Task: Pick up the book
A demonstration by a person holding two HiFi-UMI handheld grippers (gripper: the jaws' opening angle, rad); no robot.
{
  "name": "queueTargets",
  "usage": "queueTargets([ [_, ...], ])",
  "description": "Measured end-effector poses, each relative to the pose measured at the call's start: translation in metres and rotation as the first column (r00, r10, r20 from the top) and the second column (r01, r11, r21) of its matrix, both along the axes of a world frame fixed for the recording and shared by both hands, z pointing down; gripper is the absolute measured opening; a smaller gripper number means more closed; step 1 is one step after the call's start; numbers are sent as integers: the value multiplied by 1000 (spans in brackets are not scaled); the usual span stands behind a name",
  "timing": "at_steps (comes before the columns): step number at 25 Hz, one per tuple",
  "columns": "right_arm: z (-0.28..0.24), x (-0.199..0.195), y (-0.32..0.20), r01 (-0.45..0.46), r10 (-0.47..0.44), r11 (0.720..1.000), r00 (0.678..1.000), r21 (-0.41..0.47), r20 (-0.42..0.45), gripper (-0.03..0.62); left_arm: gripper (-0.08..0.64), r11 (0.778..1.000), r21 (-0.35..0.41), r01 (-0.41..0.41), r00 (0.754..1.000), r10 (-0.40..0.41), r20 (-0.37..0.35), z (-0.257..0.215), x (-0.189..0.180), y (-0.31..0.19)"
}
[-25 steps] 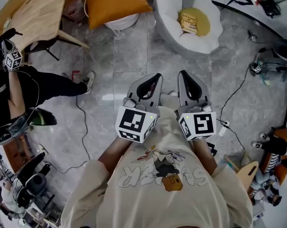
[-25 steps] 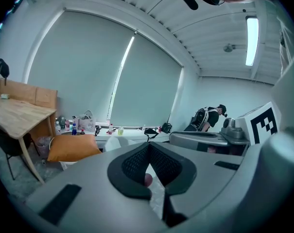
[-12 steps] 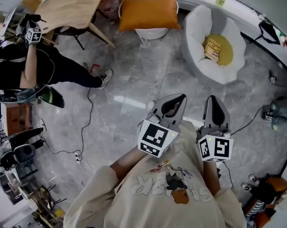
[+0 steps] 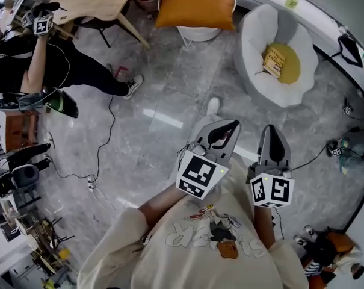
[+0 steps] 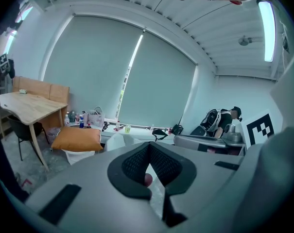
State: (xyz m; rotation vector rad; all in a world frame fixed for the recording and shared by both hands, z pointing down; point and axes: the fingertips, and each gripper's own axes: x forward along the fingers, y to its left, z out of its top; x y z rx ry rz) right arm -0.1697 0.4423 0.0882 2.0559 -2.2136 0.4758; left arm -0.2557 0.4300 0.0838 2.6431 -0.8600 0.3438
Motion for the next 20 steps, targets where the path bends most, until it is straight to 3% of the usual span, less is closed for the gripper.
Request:
queueTargets([
  [8, 6, 23, -17, -51, 51, 999, 999, -20, -20, 25, -5, 998, -31, -53, 998, 53, -23, 11, 29, -24],
  [20, 12, 83, -123, -87, 85, 994, 996, -58, -35, 25, -5, 991, -77, -112, 993, 109, -42, 24, 99, -142],
])
